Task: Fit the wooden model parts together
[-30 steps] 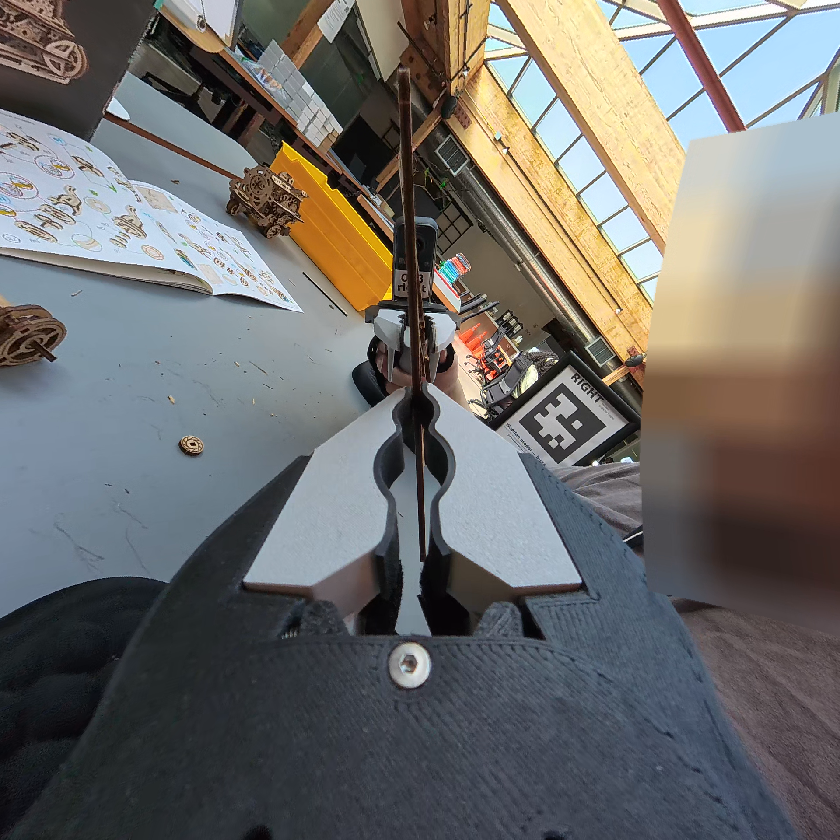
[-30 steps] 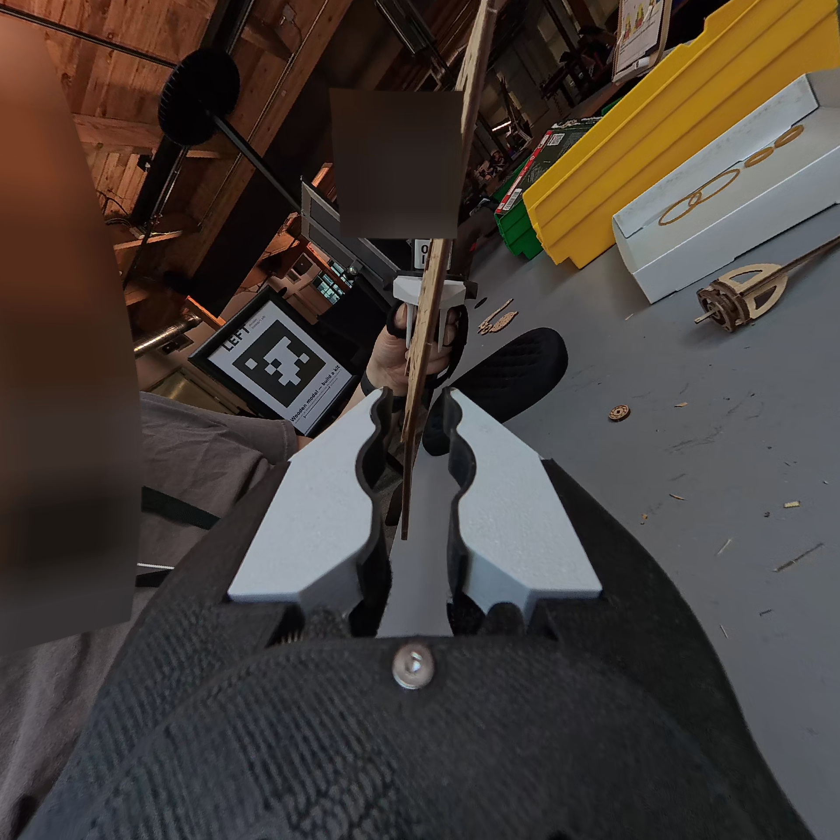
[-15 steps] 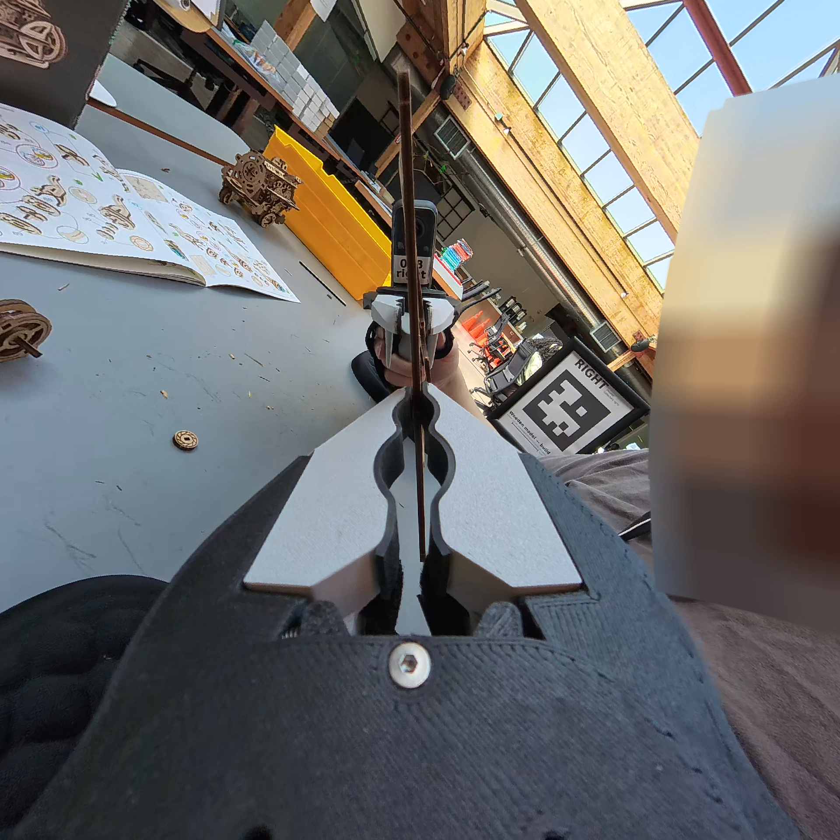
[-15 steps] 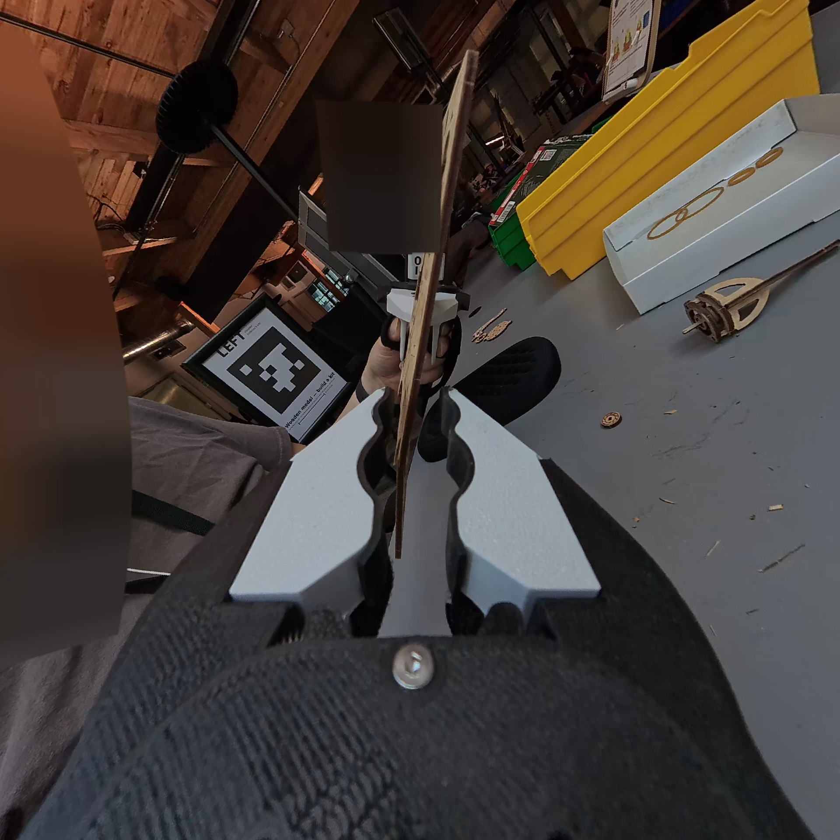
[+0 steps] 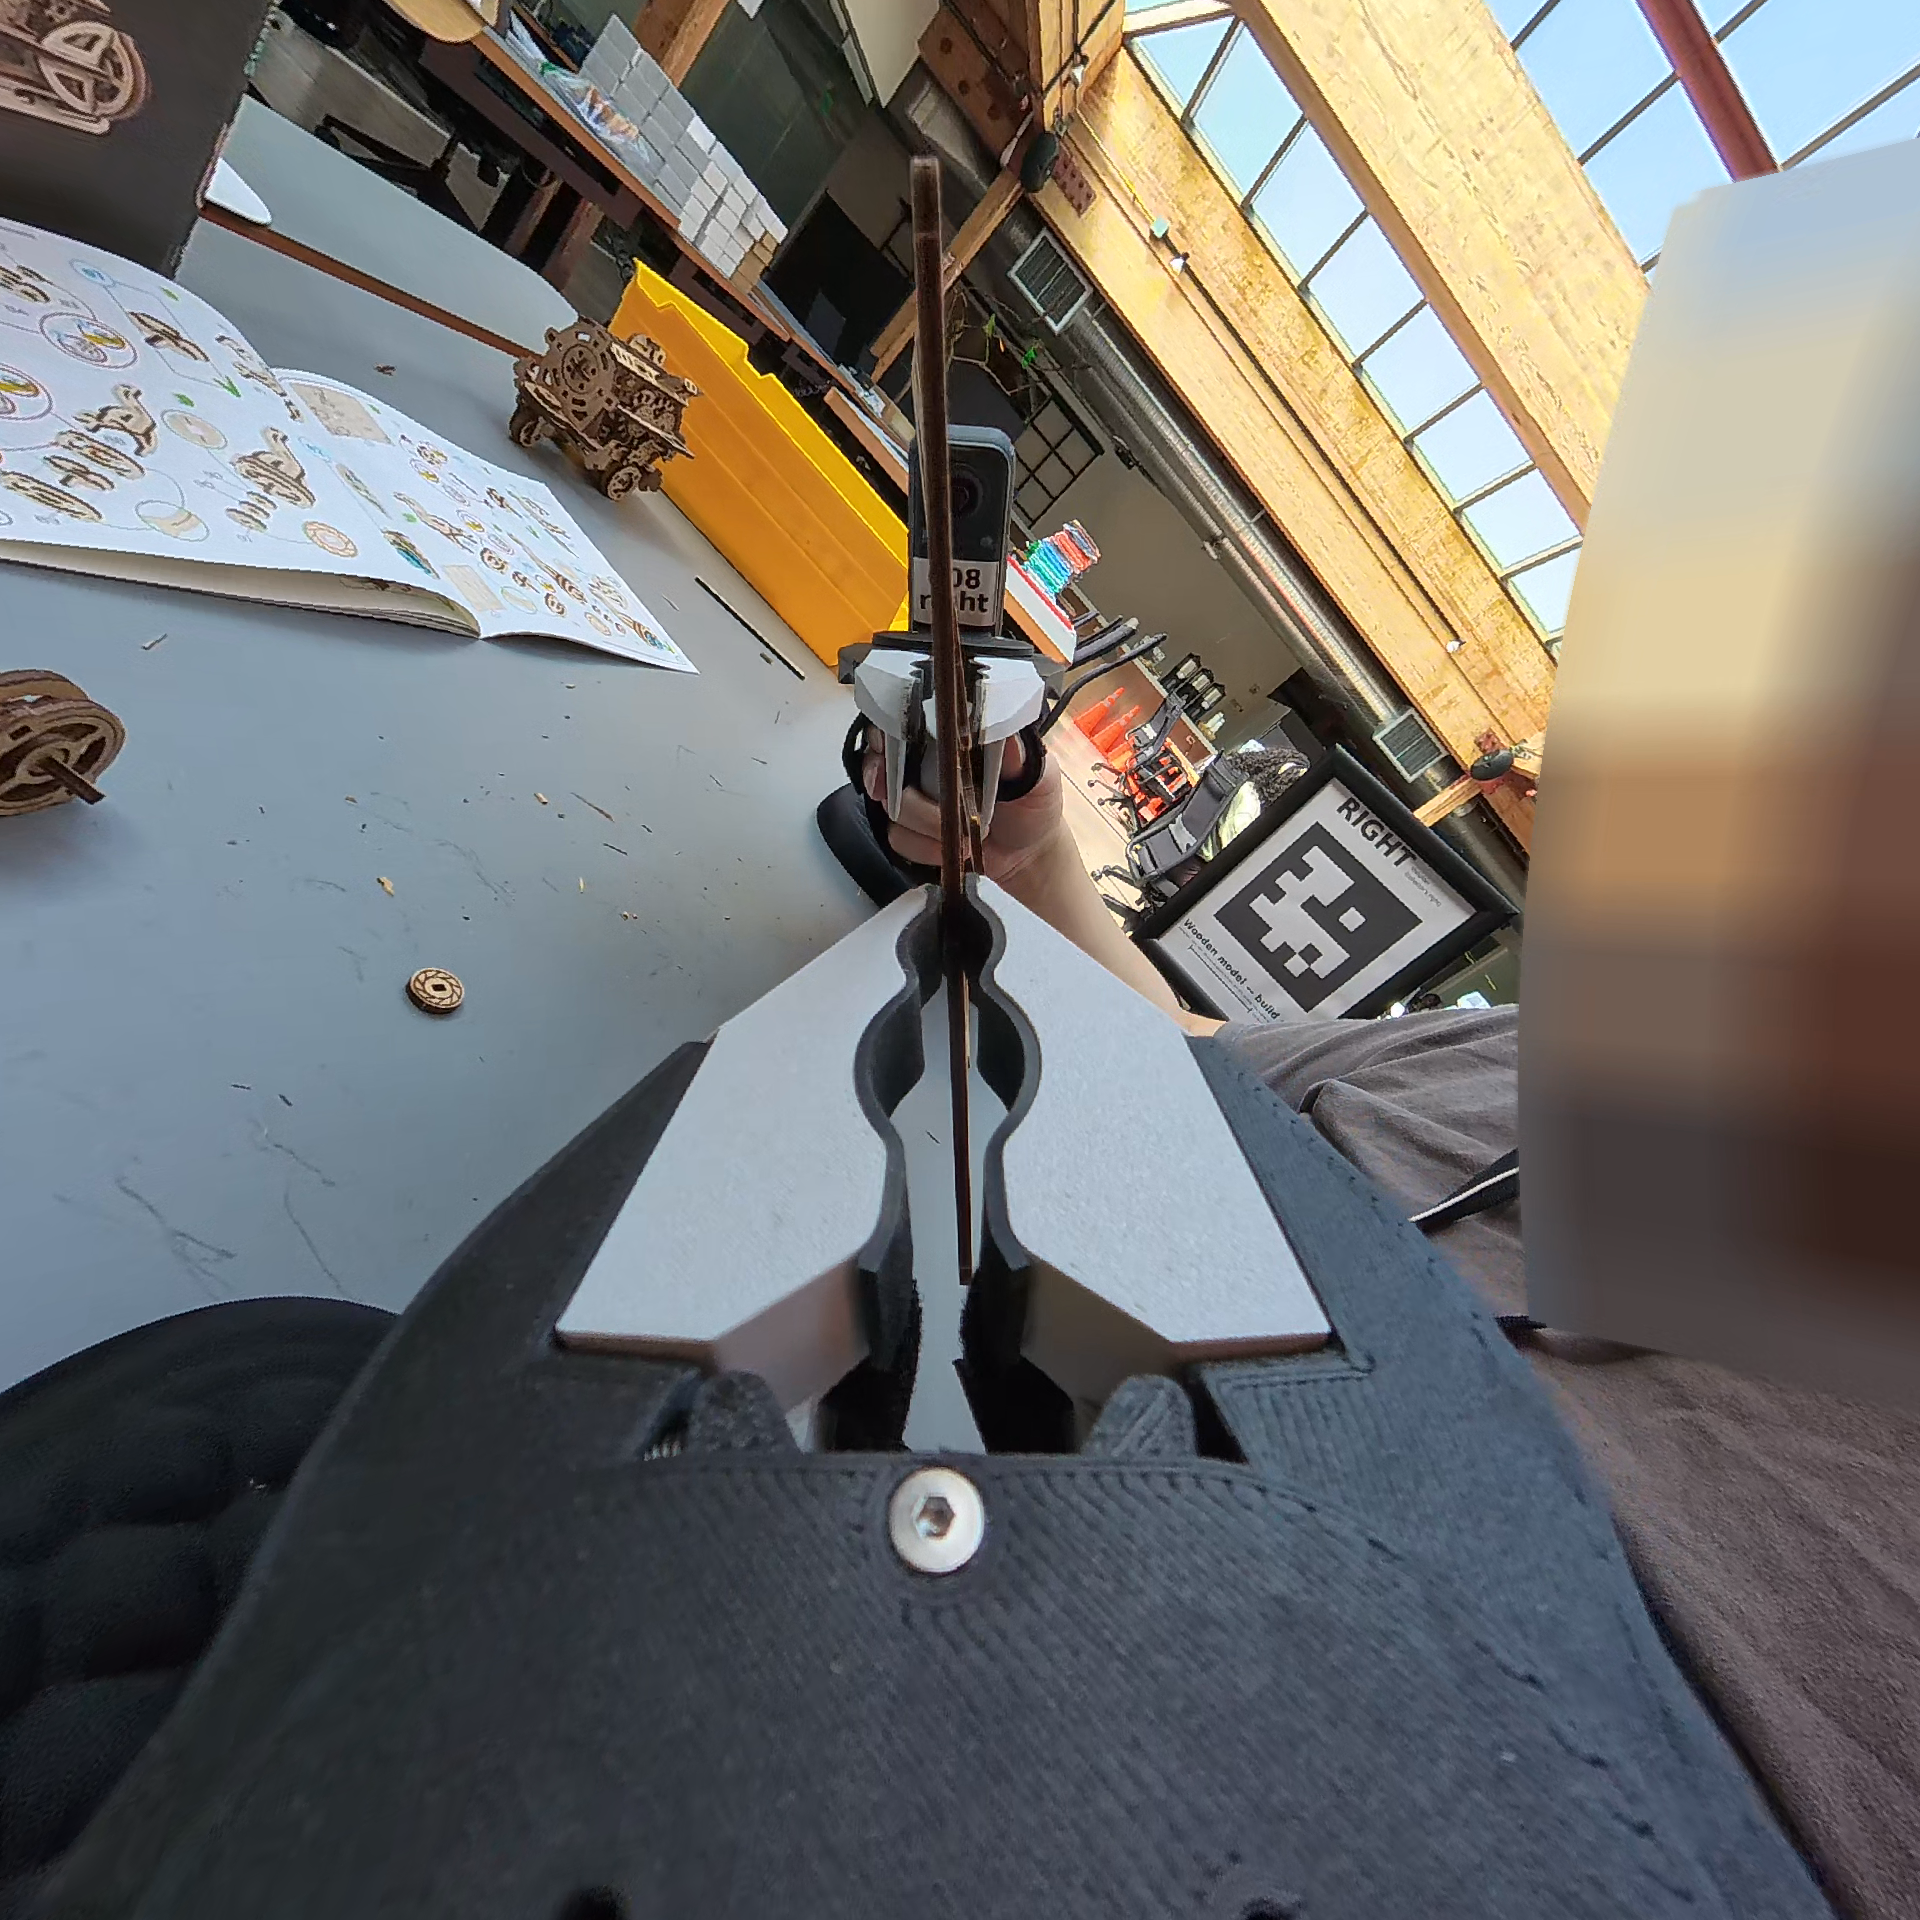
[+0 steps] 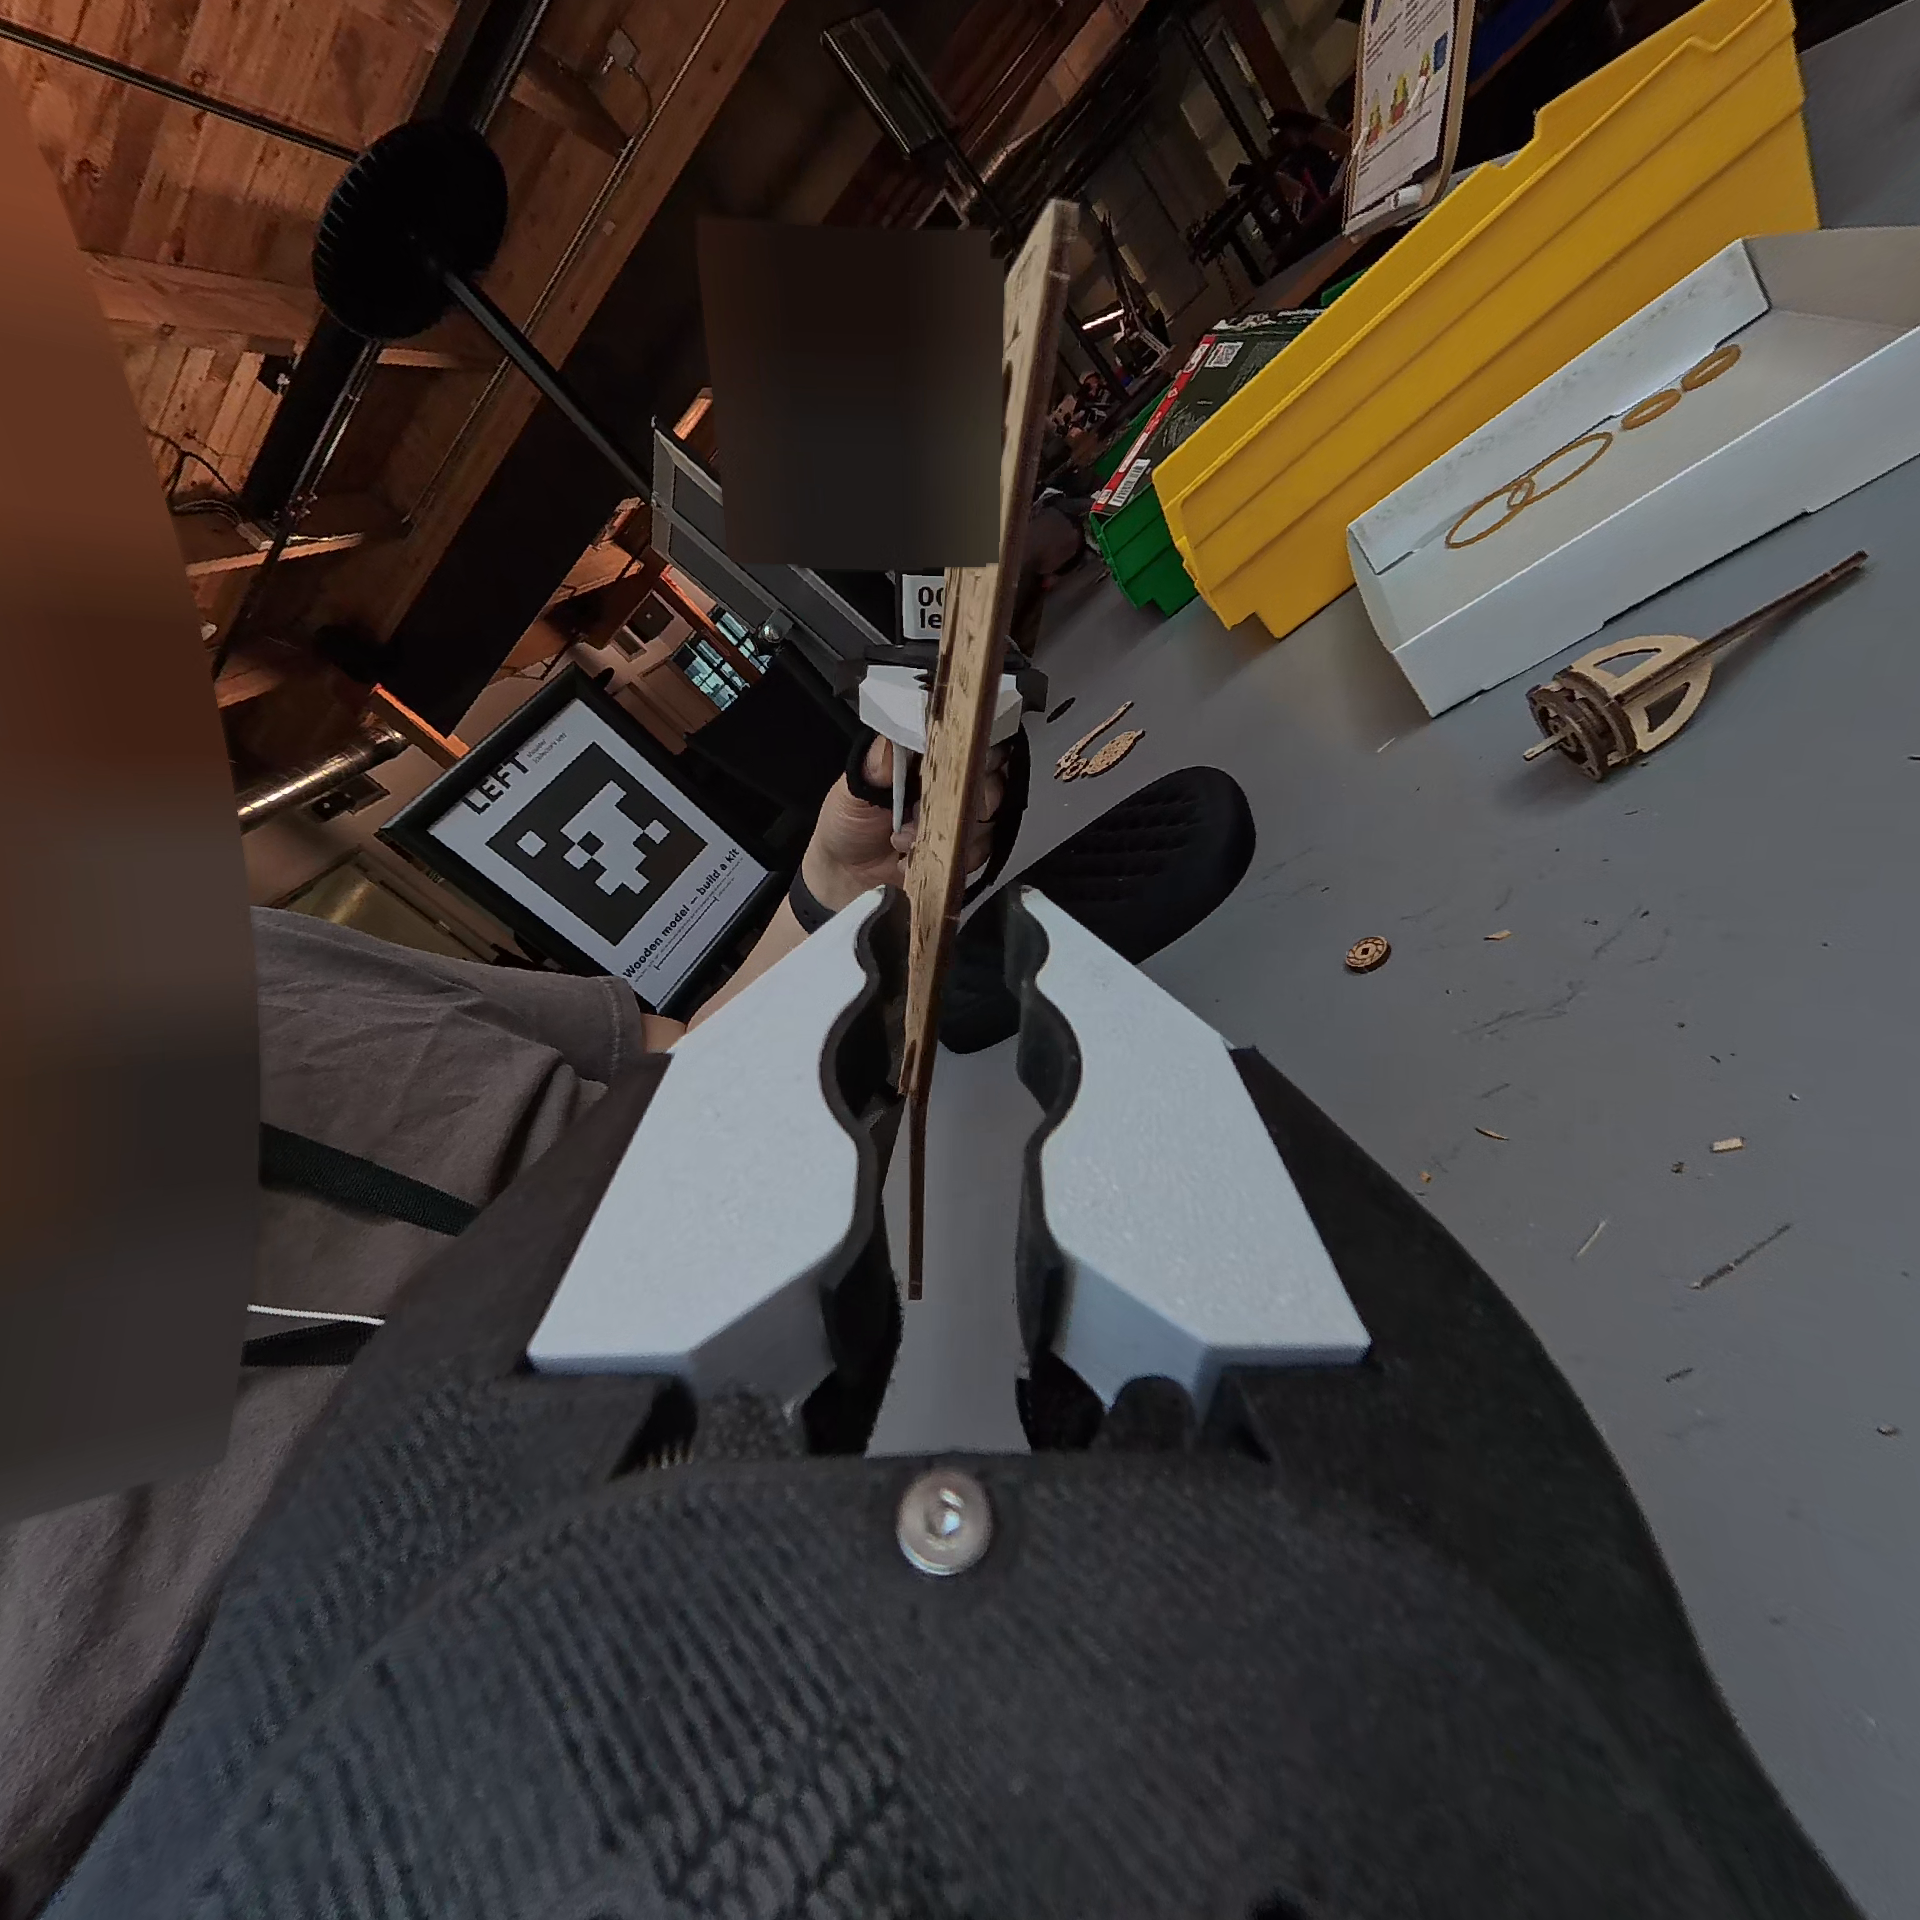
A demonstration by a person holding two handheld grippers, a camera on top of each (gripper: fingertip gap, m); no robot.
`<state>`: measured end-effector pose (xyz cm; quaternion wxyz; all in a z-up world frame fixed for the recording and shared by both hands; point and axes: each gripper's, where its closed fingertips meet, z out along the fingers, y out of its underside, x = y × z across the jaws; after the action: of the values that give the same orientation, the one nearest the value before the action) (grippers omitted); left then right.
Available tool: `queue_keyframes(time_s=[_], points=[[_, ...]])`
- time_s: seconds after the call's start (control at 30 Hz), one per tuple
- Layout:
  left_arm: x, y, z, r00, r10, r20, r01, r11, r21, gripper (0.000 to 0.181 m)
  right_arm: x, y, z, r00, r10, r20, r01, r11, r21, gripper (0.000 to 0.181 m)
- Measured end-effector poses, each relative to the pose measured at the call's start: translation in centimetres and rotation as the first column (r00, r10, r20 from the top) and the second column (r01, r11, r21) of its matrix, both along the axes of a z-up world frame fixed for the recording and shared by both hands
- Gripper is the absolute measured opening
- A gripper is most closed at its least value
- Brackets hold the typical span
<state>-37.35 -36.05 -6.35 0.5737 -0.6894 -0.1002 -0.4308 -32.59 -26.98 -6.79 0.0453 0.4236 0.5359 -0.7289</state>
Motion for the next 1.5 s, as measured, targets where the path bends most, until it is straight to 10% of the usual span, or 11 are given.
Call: queue_keyframes(time_s=[1.5], points=[[-1.6, -0.2, -1.9, 0.993, 0.101, 0.056, -0.101, 0.995, -0.008, 0.024, -0.5, 3.8, 1.2, 0.998, -0.065, 0.008, 0.065, 0.975, -0.213, 0.001]])
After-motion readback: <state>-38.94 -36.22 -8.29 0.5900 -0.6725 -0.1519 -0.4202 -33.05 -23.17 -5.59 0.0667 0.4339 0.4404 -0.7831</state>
